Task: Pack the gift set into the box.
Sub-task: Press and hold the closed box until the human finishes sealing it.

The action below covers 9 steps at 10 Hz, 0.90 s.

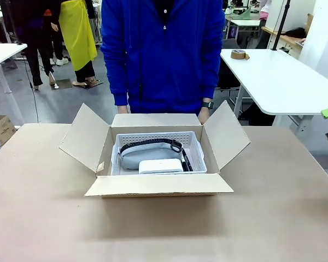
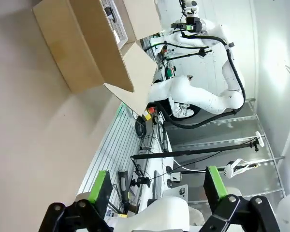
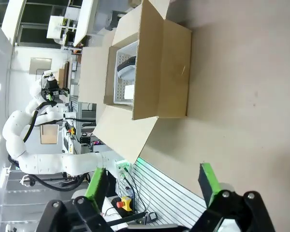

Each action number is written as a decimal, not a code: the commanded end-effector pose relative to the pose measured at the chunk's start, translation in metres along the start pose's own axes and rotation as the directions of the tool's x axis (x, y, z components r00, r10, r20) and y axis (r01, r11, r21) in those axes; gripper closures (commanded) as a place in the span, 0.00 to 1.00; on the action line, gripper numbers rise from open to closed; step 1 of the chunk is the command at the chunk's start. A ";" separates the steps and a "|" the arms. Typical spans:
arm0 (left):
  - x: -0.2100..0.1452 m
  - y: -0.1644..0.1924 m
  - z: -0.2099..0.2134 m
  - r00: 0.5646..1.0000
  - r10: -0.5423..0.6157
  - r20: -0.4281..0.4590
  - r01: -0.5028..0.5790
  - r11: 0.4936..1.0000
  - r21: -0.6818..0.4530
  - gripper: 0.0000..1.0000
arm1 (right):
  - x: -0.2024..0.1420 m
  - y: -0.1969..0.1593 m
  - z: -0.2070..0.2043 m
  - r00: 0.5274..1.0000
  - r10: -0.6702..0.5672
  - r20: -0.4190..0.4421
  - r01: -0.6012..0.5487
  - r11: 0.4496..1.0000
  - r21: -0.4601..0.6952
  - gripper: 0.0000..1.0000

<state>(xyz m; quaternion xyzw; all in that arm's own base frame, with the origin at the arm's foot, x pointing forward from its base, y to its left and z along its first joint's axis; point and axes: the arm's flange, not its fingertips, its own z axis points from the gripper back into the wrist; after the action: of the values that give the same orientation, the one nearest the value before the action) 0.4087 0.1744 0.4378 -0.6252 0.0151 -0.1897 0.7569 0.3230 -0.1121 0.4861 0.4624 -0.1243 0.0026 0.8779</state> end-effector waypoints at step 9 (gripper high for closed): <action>-0.004 0.005 -0.007 1.000 0.017 0.006 -0.017 1.000 -0.004 0.00 | -0.001 -0.002 -0.002 1.000 -0.005 0.028 0.005 1.000 0.011 0.00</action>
<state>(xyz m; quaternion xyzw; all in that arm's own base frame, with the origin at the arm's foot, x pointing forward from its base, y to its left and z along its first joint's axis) 0.4062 0.1724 0.4300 -0.6290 0.0185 -0.1834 0.7552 0.3221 -0.1144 0.4851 0.4624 -0.1250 -0.0012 0.8778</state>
